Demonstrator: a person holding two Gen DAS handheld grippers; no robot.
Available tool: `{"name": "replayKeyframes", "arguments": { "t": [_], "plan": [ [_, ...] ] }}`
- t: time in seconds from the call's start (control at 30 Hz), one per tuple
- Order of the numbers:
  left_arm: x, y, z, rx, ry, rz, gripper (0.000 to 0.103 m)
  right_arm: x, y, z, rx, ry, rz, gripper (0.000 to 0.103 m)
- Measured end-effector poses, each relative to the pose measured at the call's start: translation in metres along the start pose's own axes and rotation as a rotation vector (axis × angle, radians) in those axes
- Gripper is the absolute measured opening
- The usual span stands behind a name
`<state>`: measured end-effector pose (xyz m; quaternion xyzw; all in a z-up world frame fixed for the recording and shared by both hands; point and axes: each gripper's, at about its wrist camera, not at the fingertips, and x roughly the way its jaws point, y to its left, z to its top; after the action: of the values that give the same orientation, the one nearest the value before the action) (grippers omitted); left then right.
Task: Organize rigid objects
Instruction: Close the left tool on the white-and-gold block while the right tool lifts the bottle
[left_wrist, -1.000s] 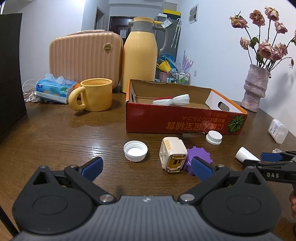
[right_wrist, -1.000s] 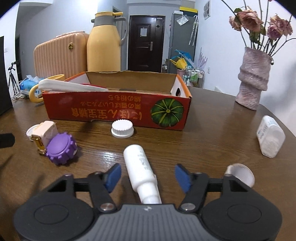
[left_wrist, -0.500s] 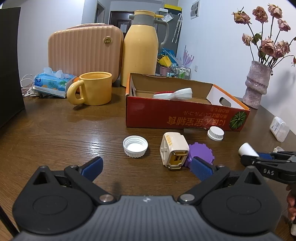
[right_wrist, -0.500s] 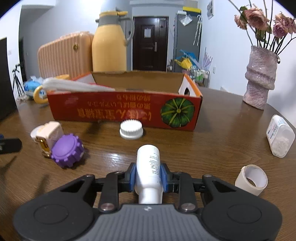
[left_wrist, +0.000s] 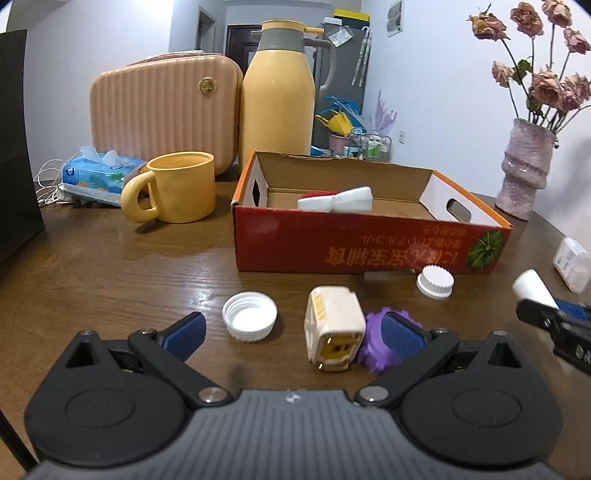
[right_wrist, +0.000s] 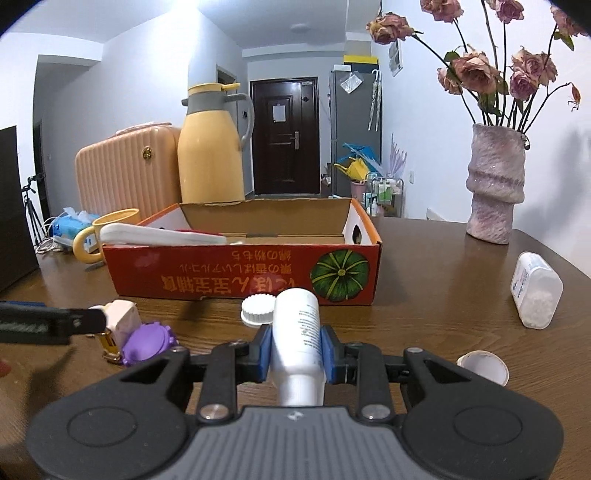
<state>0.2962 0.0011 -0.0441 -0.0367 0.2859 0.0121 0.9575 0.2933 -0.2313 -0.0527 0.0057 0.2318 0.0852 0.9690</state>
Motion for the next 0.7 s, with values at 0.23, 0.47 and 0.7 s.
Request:
{"name": "replayKeyframes", "arguments": {
  "t": [0.23, 0.47, 0.7],
  "plan": [
    [0.021, -0.017, 0.010, -0.003, 0.003, 0.048, 0.092, -0.002, -0.001, -0.001, 0.003, -0.008, 0.009, 0.027],
    [0.037, -0.025, 0.010, 0.020, 0.038, 0.049, 0.064, -0.005, 0.001, -0.001, 0.003, -0.015, 0.022, 0.027],
    [0.043, -0.026, 0.007, 0.043, 0.074, 0.004, 0.034, -0.005, 0.004, -0.002, -0.006, -0.018, 0.032, 0.027]
  ]
}}
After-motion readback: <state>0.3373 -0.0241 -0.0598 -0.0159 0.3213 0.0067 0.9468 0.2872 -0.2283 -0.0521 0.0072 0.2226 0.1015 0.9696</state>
